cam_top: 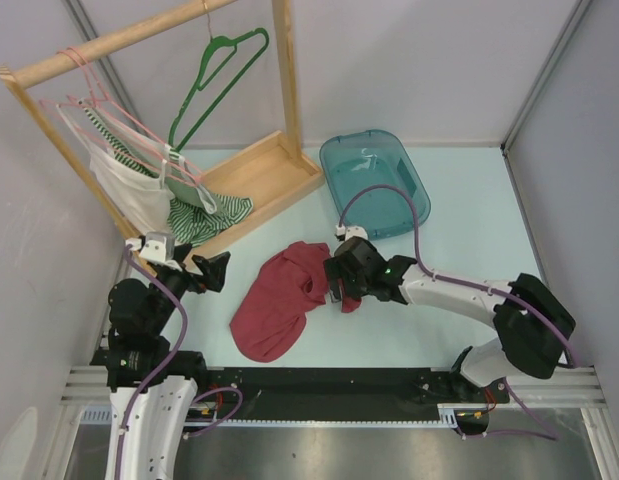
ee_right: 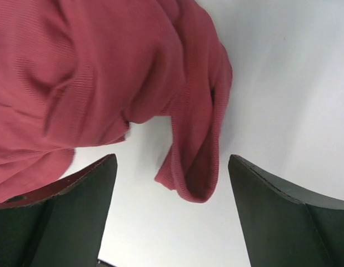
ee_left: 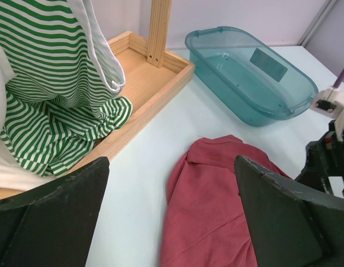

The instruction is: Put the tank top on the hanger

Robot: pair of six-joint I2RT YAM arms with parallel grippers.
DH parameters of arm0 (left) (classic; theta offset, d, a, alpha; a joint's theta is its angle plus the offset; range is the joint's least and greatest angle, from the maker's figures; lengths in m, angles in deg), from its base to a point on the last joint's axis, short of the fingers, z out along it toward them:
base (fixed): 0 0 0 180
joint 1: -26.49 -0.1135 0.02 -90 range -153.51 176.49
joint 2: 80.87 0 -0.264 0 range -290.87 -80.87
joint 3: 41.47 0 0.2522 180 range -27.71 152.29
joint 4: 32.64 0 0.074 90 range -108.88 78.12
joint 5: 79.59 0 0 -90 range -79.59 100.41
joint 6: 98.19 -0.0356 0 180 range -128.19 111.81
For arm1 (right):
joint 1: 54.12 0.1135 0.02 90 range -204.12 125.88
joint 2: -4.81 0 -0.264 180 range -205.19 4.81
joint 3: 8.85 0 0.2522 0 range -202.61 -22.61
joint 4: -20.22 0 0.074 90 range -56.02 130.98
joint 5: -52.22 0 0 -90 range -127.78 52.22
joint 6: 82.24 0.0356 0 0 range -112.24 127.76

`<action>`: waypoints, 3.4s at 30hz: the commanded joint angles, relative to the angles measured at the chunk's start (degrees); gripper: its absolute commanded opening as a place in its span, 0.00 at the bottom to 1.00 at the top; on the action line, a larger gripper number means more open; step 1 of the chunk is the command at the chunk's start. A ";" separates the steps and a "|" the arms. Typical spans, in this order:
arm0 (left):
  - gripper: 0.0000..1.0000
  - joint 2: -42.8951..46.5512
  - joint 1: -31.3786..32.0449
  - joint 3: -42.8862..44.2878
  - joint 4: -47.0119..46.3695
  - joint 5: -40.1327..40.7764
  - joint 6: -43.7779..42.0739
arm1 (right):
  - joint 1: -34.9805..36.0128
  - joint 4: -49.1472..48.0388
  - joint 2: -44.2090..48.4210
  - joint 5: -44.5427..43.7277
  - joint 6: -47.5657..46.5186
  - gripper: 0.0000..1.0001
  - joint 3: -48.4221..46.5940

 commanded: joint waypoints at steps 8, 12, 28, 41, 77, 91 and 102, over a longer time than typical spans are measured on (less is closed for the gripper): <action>0.99 -1.00 0.50 0.04 -0.60 -0.44 -0.84 | 0.15 6.94 -9.81 1.38 0.73 0.33 -7.53; 0.99 -0.47 0.59 0.04 -0.60 -0.18 -0.84 | 1.03 13.35 -6.92 -3.52 -7.16 0.00 -20.67; 0.99 0.32 0.59 0.30 0.45 2.72 -1.20 | 6.57 21.72 -22.21 3.66 -28.11 0.00 -87.29; 1.00 -0.21 0.59 0.30 0.54 2.55 -1.28 | 8.33 10.03 6.44 7.71 -6.60 0.00 -22.80; 0.98 -17.94 0.76 35.06 9.15 -12.48 3.55 | -3.45 13.02 20.42 5.95 -6.31 0.91 -8.88; 0.99 -66.71 3.75 85.96 17.31 1.22 -8.13 | -3.54 9.06 26.40 10.16 -2.26 0.91 -0.70; 0.99 -85.90 4.19 102.08 19.62 13.80 -15.17 | -3.54 7.21 26.23 12.54 -0.33 0.91 1.24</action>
